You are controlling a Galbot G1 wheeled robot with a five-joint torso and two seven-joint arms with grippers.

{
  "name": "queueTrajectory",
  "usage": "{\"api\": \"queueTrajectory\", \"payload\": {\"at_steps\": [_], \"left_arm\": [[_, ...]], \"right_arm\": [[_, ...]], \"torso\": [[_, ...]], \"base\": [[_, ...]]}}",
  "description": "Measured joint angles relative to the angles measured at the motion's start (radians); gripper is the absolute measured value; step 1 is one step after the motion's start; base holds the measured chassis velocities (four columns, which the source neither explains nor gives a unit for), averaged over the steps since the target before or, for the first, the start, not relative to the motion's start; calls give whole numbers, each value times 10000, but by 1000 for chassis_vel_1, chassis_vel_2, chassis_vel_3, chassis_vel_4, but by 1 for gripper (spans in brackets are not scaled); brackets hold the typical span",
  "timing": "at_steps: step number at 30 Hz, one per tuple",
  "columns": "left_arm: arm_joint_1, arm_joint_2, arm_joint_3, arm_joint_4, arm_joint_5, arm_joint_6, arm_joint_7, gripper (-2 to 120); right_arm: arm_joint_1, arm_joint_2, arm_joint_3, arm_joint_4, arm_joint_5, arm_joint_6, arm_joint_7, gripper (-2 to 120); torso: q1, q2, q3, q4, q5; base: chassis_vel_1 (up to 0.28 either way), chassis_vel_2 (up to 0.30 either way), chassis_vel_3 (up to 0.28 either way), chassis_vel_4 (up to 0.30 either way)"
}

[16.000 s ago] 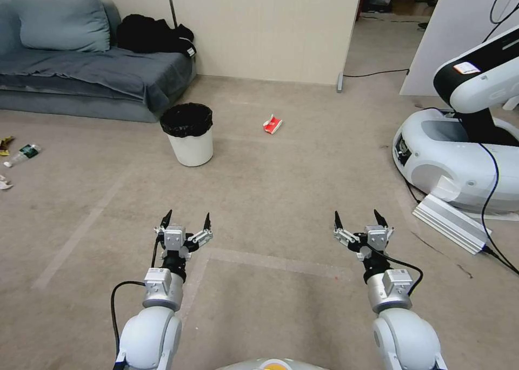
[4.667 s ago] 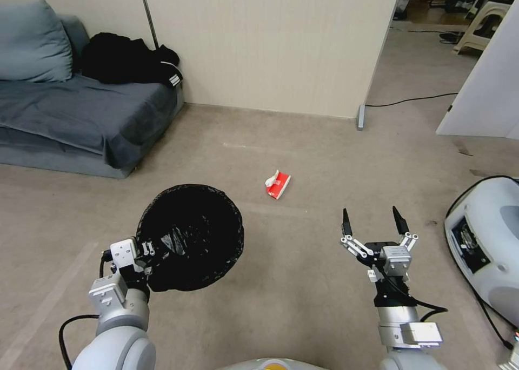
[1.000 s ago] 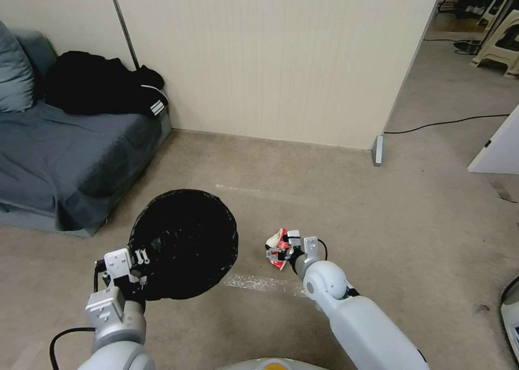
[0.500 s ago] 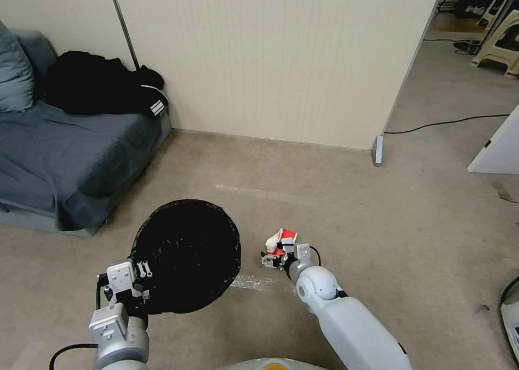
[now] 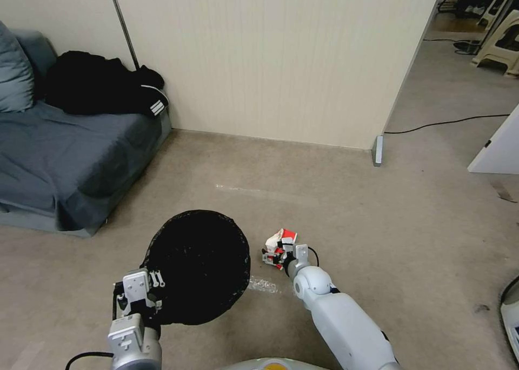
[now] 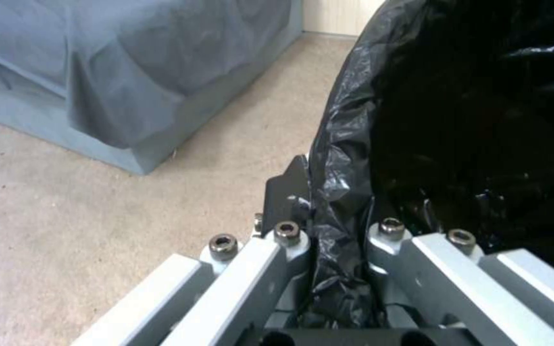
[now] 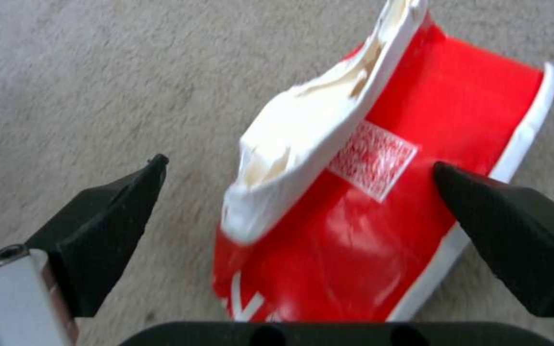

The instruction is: Pick up the trash bin, then pick up the garbage from the floor and place it into the trash bin.

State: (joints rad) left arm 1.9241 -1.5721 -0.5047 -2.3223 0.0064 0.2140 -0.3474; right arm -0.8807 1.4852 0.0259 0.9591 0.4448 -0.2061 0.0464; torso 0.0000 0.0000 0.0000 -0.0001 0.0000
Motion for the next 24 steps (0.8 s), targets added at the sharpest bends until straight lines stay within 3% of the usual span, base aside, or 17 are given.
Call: {"api": "queueTrajectory", "payload": {"at_steps": [6,12,14,24], "left_arm": [[-20,-139,-11,50,18,-52,-11,3],[-36,-121,-25,103,-7,-57,-14,3],[-44,-108,-25,103,-14,-52,-14,3],[-141,23,-306,26,-374,33,-25,3]], "right_arm": [[327,153,103,-437,-172,285,-54,92],[584,333,213,-640,-494,500,-101,65],[583,353,225,-656,-545,537,-104,62],[428,581,430,-755,-707,641,-125,24]], "torso": [[0,0,0,1,0],[0,0,0,1,0],[0,0,0,1,0],[0,0,0,0,0]], "base": [[0,0,0,0],[0,0,0,0],[0,0,0,0],[0,0,0,0]]}}
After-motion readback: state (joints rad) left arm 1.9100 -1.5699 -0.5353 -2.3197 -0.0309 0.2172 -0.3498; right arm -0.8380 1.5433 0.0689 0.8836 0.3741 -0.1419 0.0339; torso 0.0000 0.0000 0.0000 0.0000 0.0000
